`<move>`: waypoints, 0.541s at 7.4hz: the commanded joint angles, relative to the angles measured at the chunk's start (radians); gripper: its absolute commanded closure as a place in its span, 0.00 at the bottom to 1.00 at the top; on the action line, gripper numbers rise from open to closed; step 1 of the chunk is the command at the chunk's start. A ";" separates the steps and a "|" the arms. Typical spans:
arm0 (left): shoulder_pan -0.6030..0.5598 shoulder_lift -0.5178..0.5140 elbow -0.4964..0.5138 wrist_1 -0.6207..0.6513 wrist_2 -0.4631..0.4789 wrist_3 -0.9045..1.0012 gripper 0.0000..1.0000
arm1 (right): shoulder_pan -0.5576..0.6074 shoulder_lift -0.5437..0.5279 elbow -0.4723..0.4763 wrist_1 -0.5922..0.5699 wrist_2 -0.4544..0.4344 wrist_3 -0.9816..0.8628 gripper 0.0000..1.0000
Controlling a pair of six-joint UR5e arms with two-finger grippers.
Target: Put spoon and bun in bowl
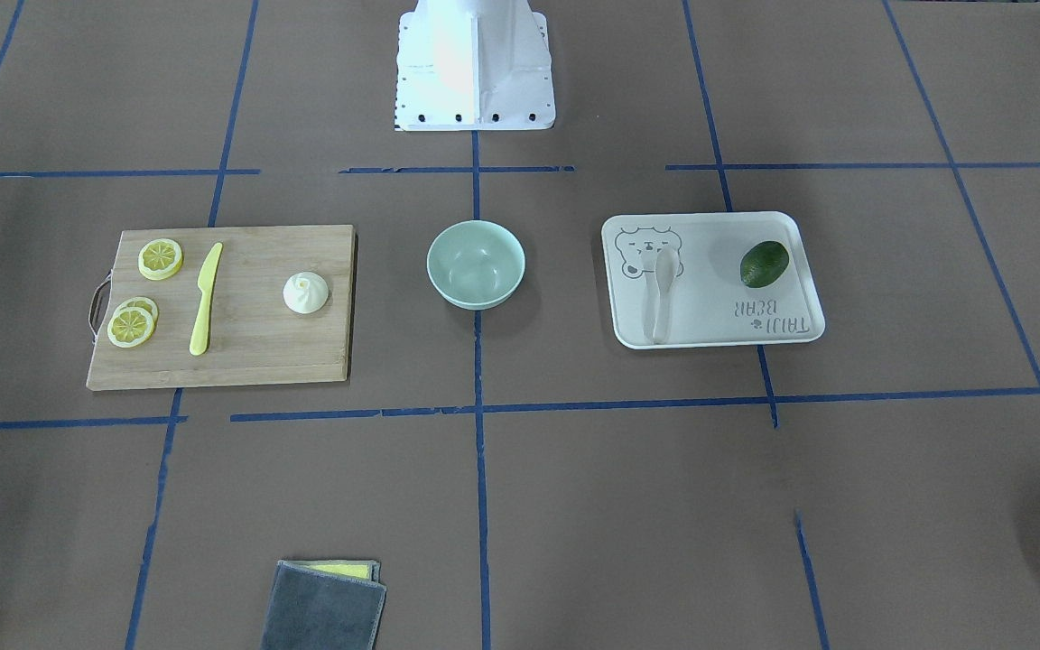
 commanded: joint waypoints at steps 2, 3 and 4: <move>0.344 -0.079 -0.078 0.053 0.231 -0.341 0.00 | -0.001 0.002 0.008 0.008 0.007 0.024 0.00; 0.436 -0.121 -0.088 0.131 0.274 -0.471 0.00 | -0.001 0.002 0.007 0.008 0.007 0.024 0.00; 0.566 -0.126 -0.095 0.171 0.449 -0.579 0.00 | -0.001 0.001 0.007 0.008 0.007 0.024 0.00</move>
